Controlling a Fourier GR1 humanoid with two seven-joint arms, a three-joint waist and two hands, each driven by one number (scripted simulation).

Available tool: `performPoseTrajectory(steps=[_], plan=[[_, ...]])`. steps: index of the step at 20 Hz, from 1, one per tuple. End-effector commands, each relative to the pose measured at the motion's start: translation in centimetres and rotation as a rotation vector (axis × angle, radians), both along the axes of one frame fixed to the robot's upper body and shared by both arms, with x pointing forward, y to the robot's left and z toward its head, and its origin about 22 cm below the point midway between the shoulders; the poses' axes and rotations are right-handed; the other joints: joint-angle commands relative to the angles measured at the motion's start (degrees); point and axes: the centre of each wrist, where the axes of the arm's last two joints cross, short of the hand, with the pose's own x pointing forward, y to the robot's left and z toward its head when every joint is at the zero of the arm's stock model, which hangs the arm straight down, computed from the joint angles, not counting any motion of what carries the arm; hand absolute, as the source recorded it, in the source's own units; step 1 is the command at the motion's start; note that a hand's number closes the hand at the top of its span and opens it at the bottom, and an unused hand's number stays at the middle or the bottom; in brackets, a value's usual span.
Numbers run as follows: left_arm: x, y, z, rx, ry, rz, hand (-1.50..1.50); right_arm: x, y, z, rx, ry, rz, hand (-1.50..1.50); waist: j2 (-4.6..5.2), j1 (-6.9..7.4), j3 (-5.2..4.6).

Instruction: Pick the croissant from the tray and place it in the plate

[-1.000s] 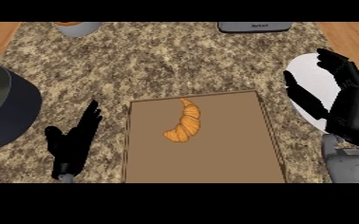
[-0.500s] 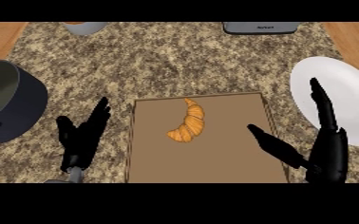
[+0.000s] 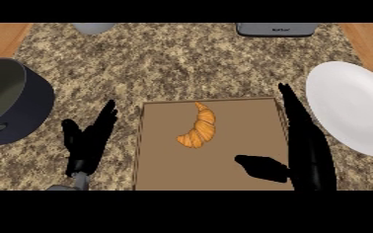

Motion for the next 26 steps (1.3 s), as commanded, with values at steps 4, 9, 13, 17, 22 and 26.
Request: performPoseTrajectory(steps=[4,9,13,17,22,26], plan=[[0.6,-0.5,0.9,-0.007,0.041,-0.011,0.00,2.3,6.3,2.7,-0.089,0.165,-0.006,-1.50,0.22,0.35,0.01],[-0.6,-0.3,-0.7,0.001,0.037,-0.010,0.00,3.2,8.9,0.0,-0.132,0.206,-0.043,-1.50,0.21,0.18,0.04],[-0.9,-0.6,-2.2,-0.006,0.033,-0.003,0.00,2.0,8.9,-1.1,-0.099,0.282,-0.021,-1.50,0.19,-0.28,0.04],[-0.4,0.6,-1.2,0.002,0.028,-0.002,0.00,2.7,10.7,-2.0,-0.063,0.317,0.005,-1.50,0.24,0.11,0.05],[-0.2,-0.8,-0.3,-0.002,0.028,0.011,0.00,5.7,10.5,-2.4,-0.049,0.297,0.000,-1.50,0.27,0.22,0.08],[0.4,0.5,0.3,-0.006,0.039,-0.007,0.00,4.3,11.9,-3.9,-0.129,0.339,-0.027,-1.50,0.21,0.12,0.07]])
